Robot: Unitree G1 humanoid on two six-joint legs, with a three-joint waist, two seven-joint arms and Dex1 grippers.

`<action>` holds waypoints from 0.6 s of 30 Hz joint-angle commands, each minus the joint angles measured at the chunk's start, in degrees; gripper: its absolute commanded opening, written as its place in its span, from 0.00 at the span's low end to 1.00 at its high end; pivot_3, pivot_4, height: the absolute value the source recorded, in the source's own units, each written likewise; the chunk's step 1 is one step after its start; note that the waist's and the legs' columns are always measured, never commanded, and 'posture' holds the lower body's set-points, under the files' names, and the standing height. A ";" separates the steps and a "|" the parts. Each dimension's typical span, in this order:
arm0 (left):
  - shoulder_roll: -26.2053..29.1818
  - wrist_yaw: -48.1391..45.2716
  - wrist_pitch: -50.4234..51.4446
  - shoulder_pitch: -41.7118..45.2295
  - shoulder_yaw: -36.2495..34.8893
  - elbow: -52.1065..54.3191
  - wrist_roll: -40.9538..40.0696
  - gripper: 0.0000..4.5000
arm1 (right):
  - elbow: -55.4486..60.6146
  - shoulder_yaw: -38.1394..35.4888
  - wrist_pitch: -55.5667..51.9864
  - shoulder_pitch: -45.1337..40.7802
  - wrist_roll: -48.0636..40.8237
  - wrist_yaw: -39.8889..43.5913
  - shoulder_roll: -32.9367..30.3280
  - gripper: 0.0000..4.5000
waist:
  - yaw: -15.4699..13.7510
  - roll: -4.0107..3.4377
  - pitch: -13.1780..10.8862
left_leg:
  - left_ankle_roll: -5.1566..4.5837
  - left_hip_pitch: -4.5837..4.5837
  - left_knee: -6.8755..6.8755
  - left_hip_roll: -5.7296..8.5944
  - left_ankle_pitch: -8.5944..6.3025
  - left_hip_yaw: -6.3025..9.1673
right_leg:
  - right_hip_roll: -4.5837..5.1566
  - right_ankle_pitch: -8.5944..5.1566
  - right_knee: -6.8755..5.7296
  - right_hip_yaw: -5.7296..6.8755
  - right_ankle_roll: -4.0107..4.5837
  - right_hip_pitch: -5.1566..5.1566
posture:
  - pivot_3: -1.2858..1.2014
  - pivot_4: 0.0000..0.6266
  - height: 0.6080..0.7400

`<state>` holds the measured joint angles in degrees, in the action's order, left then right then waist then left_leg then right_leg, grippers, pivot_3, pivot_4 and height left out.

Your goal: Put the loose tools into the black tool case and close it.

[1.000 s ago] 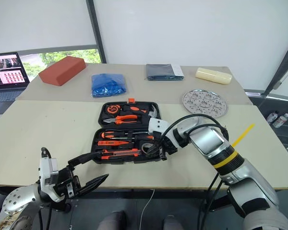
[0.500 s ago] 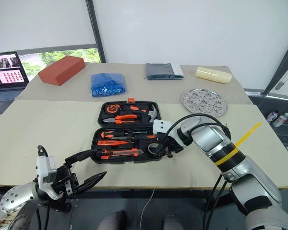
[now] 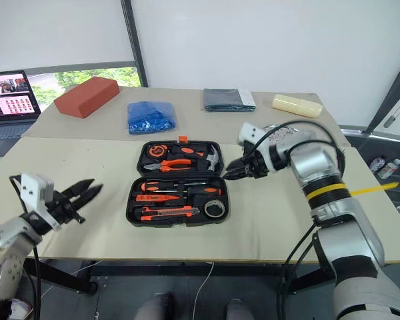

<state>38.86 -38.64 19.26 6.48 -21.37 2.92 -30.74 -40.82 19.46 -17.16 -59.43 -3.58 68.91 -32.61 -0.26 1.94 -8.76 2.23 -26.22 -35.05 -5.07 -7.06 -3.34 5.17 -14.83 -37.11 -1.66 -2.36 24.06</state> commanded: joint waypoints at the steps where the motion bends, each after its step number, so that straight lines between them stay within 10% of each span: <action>1: 1.32 0.26 3.05 6.00 4.25 -6.63 3.63 0.02 | -11.09 -3.06 13.10 -1.84 3.29 -11.56 4.50 0.04 | 0.35 0.02 -0.02 | -0.02 -0.08 0.05 0.00 0.07 0.00 | -0.01 0.09 0.00 -0.02 -0.09 0.07 | 0.52 0.24 1.00; 10: -2.00 -9.30 -0.88 20.40 16.43 -23.97 10.98 0.01 | -24.31 -5.18 26.96 -2.71 5.67 -14.13 12.94 0.01 | 1.15 0.03 -0.05 | 0.00 -0.10 0.31 0.00 0.16 0.06 | -0.11 0.13 -0.03 -0.04 -0.14 0.10 | 0.52 0.24 1.00; 18: -4.51 -21.44 -5.99 22.94 23.16 -26.71 14.33 0.01 | -11.43 -6.41 23.01 4.75 3.05 -1.84 10.31 0.01 | 0.52 0.02 -0.05 | -0.01 -0.12 0.31 0.02 0.15 0.05 | -0.08 0.12 0.00 -0.04 -0.20 0.05 | 0.52 0.24 1.00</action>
<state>36.01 -56.00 14.68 29.06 -1.34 -25.82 -16.57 -58.60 13.44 7.14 -56.03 1.51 63.08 -22.79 0.26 1.96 -8.81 2.22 -26.34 -34.75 -5.05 -6.92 -3.30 5.10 -14.72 -37.10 -1.70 -2.57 24.11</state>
